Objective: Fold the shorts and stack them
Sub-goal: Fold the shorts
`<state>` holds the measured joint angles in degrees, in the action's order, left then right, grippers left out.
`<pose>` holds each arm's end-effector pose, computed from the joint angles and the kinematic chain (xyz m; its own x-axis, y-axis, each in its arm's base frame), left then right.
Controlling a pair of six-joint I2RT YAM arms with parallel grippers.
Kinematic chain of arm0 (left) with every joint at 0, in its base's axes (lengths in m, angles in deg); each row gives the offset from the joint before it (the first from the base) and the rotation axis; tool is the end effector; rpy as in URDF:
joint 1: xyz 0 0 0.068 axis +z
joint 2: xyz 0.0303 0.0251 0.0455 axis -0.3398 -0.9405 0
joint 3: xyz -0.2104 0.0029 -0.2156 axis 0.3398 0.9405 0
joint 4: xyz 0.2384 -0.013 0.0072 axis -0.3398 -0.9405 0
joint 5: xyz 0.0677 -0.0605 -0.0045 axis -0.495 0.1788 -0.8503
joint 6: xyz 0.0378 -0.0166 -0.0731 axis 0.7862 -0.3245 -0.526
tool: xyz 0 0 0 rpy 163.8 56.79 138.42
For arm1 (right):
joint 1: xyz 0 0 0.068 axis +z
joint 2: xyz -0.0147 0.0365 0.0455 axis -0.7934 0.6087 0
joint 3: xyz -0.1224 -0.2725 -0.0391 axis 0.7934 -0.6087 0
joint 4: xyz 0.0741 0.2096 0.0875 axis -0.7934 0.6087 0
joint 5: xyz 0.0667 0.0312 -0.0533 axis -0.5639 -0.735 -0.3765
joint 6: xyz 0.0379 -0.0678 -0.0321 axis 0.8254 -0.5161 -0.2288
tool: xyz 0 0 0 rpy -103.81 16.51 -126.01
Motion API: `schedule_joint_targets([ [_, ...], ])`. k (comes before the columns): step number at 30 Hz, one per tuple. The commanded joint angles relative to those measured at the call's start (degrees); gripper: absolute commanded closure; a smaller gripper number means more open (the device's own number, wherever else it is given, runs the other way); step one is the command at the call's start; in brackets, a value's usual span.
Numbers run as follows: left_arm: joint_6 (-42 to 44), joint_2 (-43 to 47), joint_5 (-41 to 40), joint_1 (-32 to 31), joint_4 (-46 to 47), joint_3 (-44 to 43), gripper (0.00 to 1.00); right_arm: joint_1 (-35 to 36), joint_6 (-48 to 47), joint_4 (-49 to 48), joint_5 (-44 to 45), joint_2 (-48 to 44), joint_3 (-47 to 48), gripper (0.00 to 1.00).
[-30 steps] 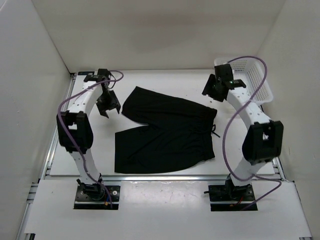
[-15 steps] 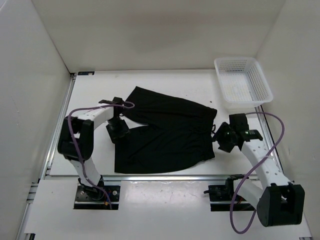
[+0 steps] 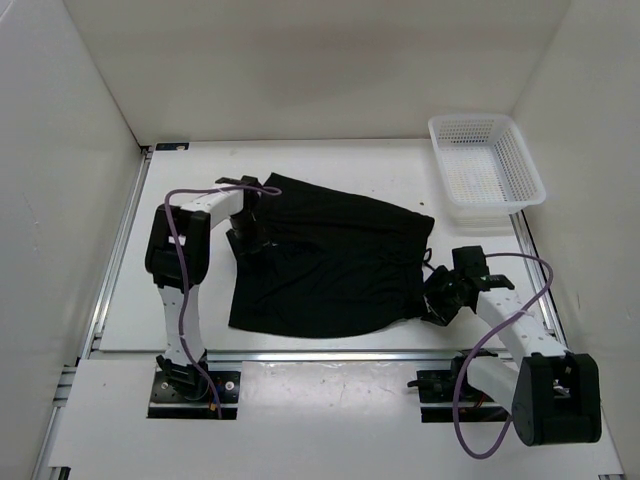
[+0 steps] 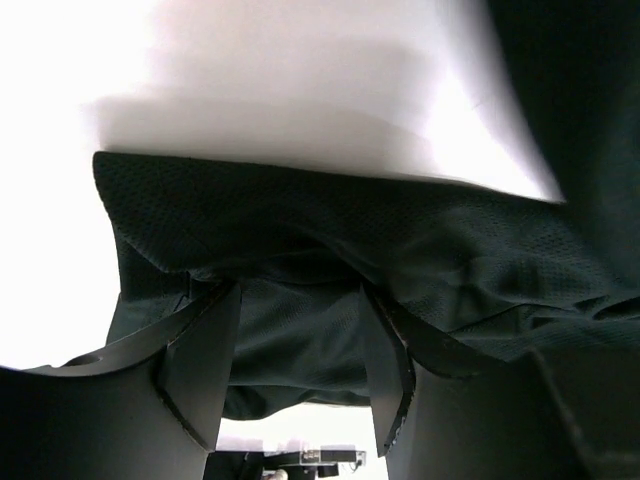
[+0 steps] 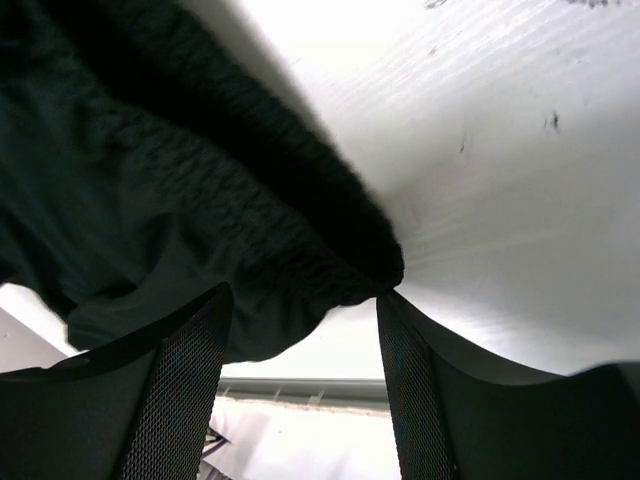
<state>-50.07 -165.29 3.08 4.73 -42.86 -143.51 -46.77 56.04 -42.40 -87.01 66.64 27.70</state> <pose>0.3421 -0.0995 0.1481 -0.9074 -0.3949 0.1439 -0.3994 0.9168 -0.0023 0.1491 0.0295 0.1682 -0.7139 0.6861 -0.1400 0.5736 0.6876 0.4451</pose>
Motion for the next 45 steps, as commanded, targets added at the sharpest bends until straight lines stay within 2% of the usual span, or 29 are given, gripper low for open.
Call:
schedule_joint_targets([
  [1,1.0,-4.9,-3.0,-0.2,4.7,-6.1,0.39,-0.2,0.7,-5.0,-0.8,2.8,-2.1,0.36],
  [6,2.2,-5.6,-6.8,0.4,0.0,-14.0,0.39,-0.2,0.1,-6.5,1.0,4.3,-1.5,0.39],
  [10,2.2,0.5,-9.4,0.9,-3.0,-14.4,0.33,-0.2,-0.4,-6.5,3.3,4.3,-0.9,0.40],
  [14,1.0,14.3,-10.5,4.6,-3.7,-5.4,0.31,-0.2,-0.4,-6.5,3.3,4.3,-1.5,0.40],
  [18,-0.2,22.9,-7.4,6.0,-1.6,9.2,0.31,-0.2,-1.0,-5.9,3.3,4.3,-1.5,0.40],
  [21,-1.5,25.2,-2.8,6.0,1.6,15.3,0.31,-0.2,-1.0,-4.5,4.0,3.7,-1.5,0.38],
  [25,-4.7,25.2,-0.3,4.9,4.9,23.8,0.31,-0.2,-1.0,-0.8,5.2,0.3,-0.3,0.32],
  [31,-6.6,25.7,-2.0,4.9,6.4,27.2,0.31,-0.2,-0.4,0.7,5.2,-3.8,-0.3,0.31],
  [38,-7.2,22.2,-6.0,6.0,10.8,29.2,0.30,-0.2,0.1,-4.8,2.9,1.2,-0.9,0.40],
  [45,-6.6,20.1,-4.5,6.5,11.8,28.6,0.33,-0.2,0.1,-6.7,2.9,3.1,-0.9,0.53],
])
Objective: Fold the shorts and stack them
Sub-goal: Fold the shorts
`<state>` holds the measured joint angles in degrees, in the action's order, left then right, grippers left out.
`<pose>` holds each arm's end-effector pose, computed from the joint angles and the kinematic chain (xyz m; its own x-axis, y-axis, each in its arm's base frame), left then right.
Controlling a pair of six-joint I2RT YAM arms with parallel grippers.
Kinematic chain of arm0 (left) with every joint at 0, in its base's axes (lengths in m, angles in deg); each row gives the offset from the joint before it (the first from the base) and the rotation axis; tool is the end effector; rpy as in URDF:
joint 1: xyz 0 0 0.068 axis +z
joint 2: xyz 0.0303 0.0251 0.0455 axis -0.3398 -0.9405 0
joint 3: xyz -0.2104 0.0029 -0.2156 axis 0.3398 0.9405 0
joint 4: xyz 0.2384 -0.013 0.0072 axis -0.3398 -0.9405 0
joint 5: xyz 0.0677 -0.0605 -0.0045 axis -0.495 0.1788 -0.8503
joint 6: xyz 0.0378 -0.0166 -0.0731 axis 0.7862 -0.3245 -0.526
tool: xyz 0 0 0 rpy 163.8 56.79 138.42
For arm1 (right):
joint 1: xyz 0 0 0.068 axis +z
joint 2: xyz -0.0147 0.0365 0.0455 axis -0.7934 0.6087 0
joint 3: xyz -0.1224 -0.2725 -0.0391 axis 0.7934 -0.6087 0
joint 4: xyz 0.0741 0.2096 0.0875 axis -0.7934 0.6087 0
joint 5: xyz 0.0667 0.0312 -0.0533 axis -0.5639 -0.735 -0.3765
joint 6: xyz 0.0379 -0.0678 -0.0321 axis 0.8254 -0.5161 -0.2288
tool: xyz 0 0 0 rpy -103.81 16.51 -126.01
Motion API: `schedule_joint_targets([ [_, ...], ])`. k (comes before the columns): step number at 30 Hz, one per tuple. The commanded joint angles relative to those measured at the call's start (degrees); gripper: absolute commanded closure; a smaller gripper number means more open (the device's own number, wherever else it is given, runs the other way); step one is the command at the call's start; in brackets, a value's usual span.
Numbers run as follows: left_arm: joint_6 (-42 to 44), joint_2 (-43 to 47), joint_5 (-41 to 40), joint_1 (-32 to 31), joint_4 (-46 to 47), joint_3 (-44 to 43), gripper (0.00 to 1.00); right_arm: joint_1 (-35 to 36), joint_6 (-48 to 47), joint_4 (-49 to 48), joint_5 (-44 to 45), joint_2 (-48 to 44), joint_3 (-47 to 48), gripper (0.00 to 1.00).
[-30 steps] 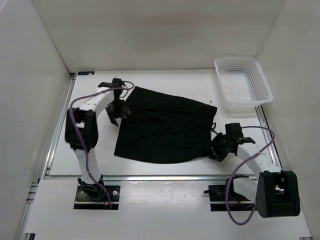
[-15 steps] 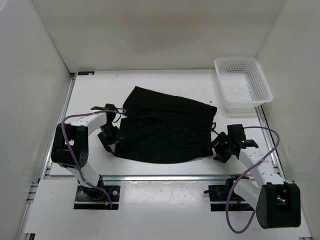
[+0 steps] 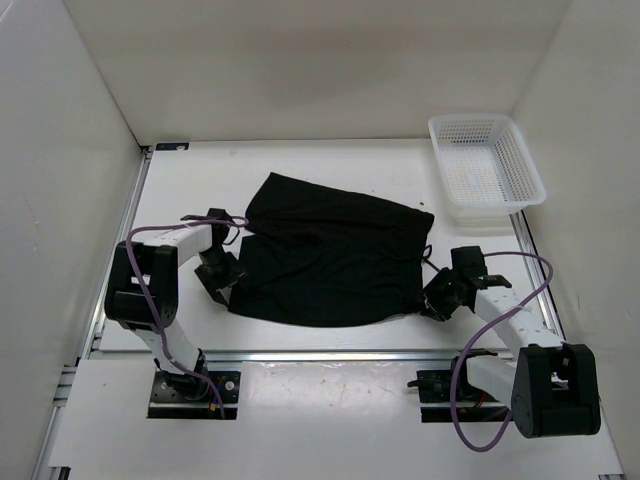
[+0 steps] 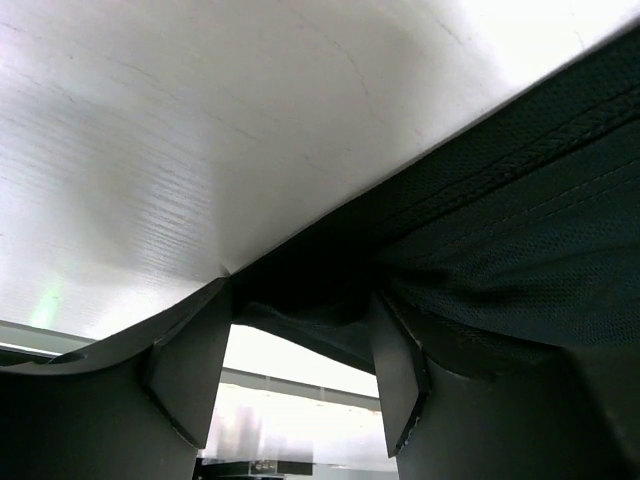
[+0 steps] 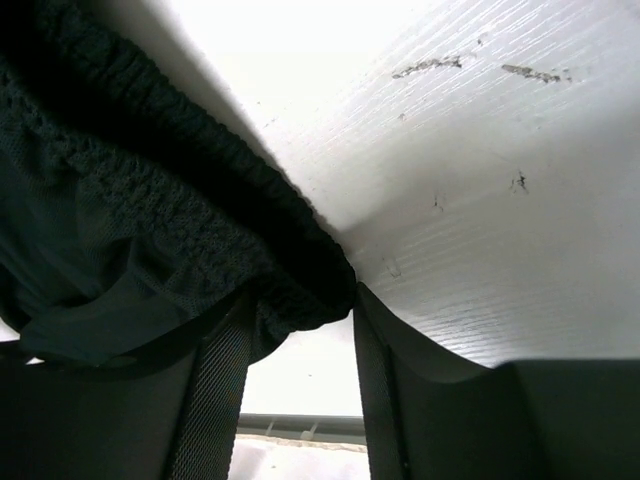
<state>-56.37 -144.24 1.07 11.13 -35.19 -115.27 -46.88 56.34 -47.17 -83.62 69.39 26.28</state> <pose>0.2402 -0.0411 0.1536 -0.8017 -0.5869 0.1130 -0.5874 0.8086 0.0324 0.1582 0.0257 0.1594 -0.6890 0.7008 -0.1848 0.5896 0.6903 0.4193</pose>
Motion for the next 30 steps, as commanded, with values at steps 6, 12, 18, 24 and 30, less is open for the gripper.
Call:
schedule_joint_targets([
  [6,-2.4,11.5,-3.2,0.1,-0.6,1.5,0.33,-0.1,-0.7,-2.0,-0.5,0.8,1.1,0.53],
  [12,-3.7,15.0,-1.9,-0.5,-1.7,3.8,0.34,-0.1,-0.7,-2.0,-0.5,0.8,1.1,0.53],
  [18,-4.2,11.4,-1.4,-1.6,-1.0,5.6,0.34,-0.1,-0.7,-2.0,-0.5,0.8,1.1,0.53],
  [24,-5.3,9.2,-1.9,-2.1,0.9,7.3,0.34,-0.1,-1.3,-2.0,-0.5,0.3,1.6,0.53],
  [30,-5.3,4.5,-3.9,-2.8,3.4,4.4,0.41,-0.1,-1.9,-2.5,-0.5,0.3,1.6,0.53],
])
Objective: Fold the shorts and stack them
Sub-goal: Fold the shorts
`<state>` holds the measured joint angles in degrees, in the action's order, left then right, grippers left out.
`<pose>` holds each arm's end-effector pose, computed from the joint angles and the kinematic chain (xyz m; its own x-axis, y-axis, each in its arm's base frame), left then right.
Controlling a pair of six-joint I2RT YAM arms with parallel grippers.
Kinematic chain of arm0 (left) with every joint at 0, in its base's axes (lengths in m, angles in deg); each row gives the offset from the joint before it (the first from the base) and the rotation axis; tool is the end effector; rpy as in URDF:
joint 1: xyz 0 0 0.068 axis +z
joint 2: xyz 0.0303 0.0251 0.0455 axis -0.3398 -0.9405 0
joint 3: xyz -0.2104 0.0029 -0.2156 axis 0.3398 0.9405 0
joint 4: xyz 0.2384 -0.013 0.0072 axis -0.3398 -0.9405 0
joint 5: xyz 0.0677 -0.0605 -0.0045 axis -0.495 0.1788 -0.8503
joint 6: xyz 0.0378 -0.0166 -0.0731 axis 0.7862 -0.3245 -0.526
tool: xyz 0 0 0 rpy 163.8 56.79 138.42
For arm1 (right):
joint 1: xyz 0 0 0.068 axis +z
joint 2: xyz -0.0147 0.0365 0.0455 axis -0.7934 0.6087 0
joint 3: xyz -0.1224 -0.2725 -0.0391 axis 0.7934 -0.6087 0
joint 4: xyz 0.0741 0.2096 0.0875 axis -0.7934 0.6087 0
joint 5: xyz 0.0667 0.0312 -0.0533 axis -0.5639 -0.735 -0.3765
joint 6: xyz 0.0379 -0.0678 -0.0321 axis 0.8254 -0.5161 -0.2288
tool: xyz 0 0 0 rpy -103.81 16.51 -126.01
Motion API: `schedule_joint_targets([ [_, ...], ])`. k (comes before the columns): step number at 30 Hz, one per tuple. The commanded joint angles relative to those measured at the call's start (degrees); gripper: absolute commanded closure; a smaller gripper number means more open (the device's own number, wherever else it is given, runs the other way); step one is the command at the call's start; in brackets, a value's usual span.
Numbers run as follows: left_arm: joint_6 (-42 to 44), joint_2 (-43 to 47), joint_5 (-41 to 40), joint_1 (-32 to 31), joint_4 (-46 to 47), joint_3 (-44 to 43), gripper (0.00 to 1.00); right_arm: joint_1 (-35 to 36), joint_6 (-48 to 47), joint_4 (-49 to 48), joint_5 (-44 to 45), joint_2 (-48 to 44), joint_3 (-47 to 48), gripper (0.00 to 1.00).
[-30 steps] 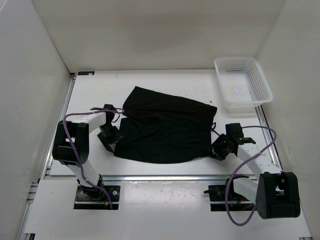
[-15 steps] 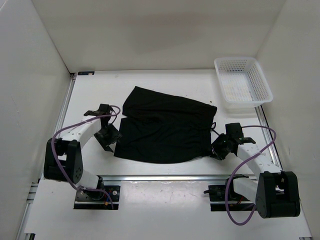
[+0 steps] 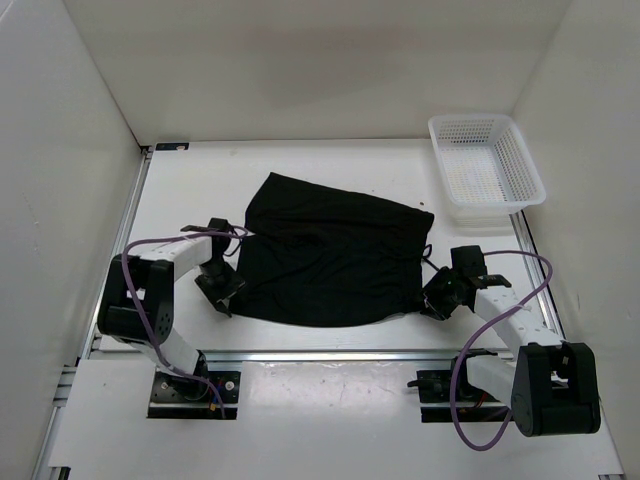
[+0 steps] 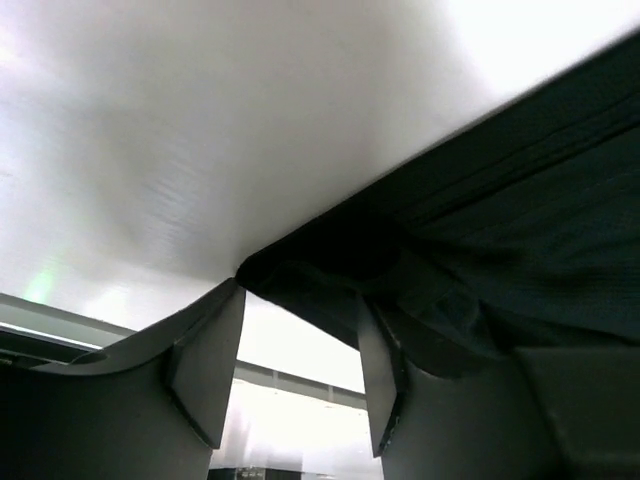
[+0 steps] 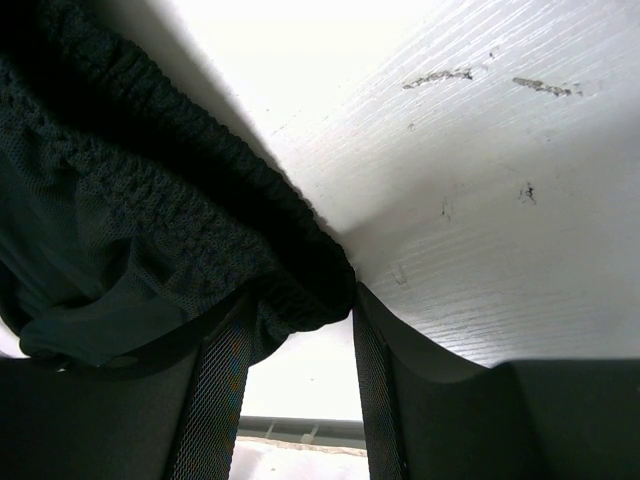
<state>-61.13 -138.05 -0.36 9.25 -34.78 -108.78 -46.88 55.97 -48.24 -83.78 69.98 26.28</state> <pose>0.2078 -0.0413 0.1545 -0.7734 -0.6275 0.0898 -0.6251 0.7785 0.0563 0.1611 0.0262 0.1592 -0.6922 0.6961 -0.1908 0.5809 0.6942 0.4251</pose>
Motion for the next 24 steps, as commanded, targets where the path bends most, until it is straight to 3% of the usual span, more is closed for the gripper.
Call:
schedule_joint_targets([
  [1,-0.6,-2.2,-2.4,-0.9,2.9,-2.7,0.49,-0.1,-1.5,-1.4,-0.4,-0.3,1.6,0.53],
  [4,-0.6,-3.8,-2.4,-0.9,2.9,-3.5,0.78,-0.1,-2.0,-2.0,0.3,1.0,1.6,0.57],
  [5,-0.6,-3.8,-3.0,-0.9,2.9,-4.0,0.90,-0.1,-2.0,-2.0,0.3,1.0,1.6,0.67],
  [6,-0.6,-3.8,-3.0,-0.9,2.9,-4.0,0.90,-0.1,-2.0,-2.0,0.3,1.0,1.6,0.72],
  [7,-0.6,-3.1,-3.0,-0.9,2.9,-4.0,0.90,-0.1,-2.0,-2.0,0.3,1.0,1.6,0.85],
  [9,-0.6,0.3,-3.0,-0.9,2.4,-2.7,0.90,-0.1,-2.0,-0.9,0.3,-0.7,1.6,0.98],
  [10,-1.3,2.0,-3.0,-0.9,1.7,-1.2,0.90,-0.1,-2.6,1.1,1.0,-1.5,1.6,1.00],
  [15,-5.4,16.9,-0.2,-0.9,-2.8,4.7,0.90,-0.1,-3.2,10.2,2.2,-12.2,1.1,1.00],
  [19,-7.6,30.2,-0.7,-1.4,-9.9,5.3,0.90,1.9,-2.4,17.5,1.7,-15.5,0.6,1.00],
  [24,-9.0,34.0,-2.7,-3.5,-16.5,-1.9,0.90,2.6,-0.5,25.7,3.0,-21.9,3.1,1.00],
])
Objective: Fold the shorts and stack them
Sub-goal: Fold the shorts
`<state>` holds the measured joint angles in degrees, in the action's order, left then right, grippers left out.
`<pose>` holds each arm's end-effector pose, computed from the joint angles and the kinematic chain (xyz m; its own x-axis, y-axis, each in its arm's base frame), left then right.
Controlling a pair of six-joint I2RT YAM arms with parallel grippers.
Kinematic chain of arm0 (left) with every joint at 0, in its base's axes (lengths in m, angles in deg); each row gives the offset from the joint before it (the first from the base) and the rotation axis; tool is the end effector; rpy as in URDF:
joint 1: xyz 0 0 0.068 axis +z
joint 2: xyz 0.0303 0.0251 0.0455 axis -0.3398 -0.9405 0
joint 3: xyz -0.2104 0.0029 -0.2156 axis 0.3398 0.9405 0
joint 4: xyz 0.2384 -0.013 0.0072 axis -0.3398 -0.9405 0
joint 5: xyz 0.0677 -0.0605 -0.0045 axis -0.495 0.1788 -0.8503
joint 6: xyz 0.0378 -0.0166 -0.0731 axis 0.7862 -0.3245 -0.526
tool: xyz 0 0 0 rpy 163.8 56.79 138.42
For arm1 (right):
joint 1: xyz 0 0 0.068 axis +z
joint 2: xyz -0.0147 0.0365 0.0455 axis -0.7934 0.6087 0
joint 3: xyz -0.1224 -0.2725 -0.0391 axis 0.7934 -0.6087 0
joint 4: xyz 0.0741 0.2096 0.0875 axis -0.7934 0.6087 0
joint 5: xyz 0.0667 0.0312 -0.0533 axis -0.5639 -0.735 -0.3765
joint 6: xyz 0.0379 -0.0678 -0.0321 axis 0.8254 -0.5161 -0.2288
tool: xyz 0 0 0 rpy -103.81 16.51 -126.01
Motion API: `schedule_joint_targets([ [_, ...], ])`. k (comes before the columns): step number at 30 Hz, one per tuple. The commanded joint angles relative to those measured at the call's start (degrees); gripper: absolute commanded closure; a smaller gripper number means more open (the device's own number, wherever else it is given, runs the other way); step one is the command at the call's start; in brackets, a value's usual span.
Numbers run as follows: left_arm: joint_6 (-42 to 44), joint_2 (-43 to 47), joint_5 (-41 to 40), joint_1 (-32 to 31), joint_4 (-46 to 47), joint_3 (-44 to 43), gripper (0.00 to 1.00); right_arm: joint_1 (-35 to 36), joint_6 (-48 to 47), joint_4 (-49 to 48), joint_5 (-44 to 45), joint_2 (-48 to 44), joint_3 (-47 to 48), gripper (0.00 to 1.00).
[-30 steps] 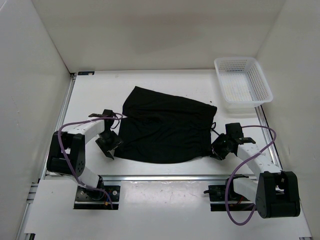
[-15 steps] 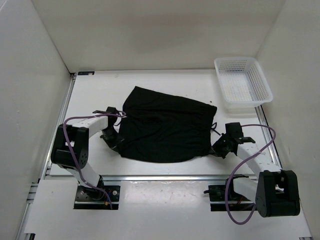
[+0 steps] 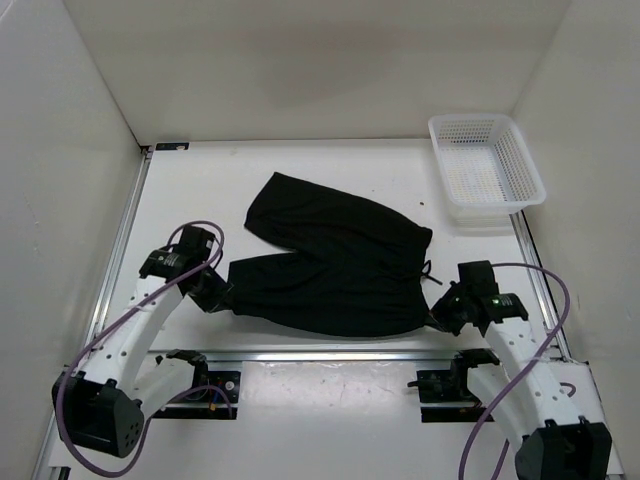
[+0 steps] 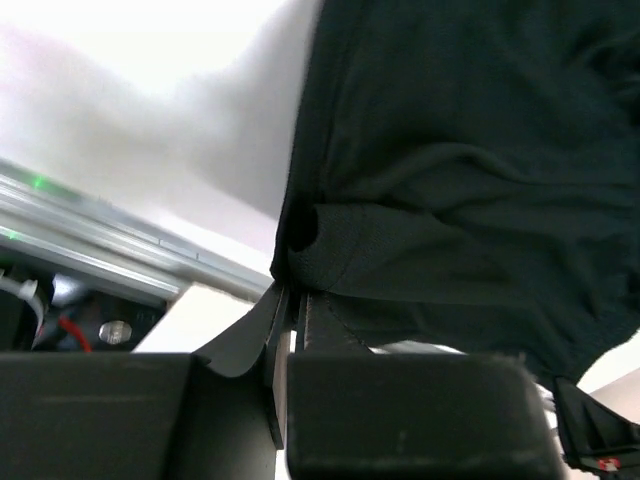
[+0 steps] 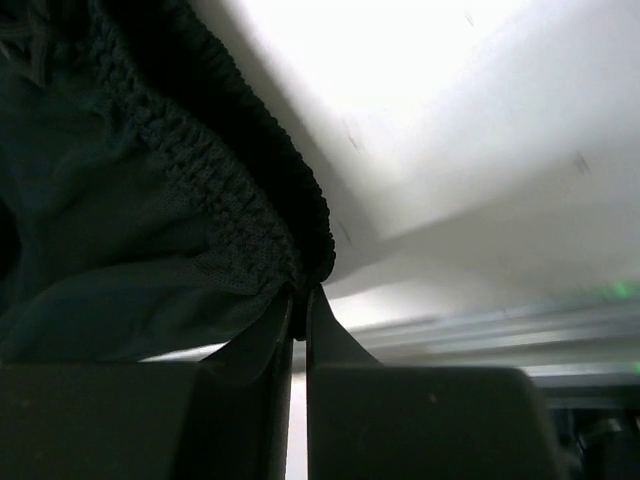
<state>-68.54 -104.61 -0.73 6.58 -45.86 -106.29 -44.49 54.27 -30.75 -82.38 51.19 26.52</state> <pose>0.1219 -0.0306 0.2311 -0.7137 -0.6914 -0.1124 -0.6614 0.7180 -0.2168 0.1032 0.0232 0.1771 -0.7228 0.6493 -0.2364 0.5257 0.7388 0.4218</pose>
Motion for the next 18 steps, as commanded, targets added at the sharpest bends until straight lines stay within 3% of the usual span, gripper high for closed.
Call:
schedule_joint_targets([
  [1,-1.6,0.6,-2.9,-0.8,-6.6,-6.0,0.90,0.3,1.2,9.7,2.2,-4.3,3.8,1.00],
  [4,0.8,-0.4,-5.4,-0.8,-7.8,-13.7,0.90,0.3,1.7,15.1,5.1,-8.6,8.7,1.00],
  [9,5.8,-13.5,-8.7,-0.8,-7.8,-32.7,0.90,0.3,2.2,18.0,8.8,-6.1,15.2,1.00],
  [18,11.1,-45.0,-14.5,-0.8,-7.2,-66.9,0.90,0.3,1.7,11.4,14.8,13.4,28.0,1.00],
])
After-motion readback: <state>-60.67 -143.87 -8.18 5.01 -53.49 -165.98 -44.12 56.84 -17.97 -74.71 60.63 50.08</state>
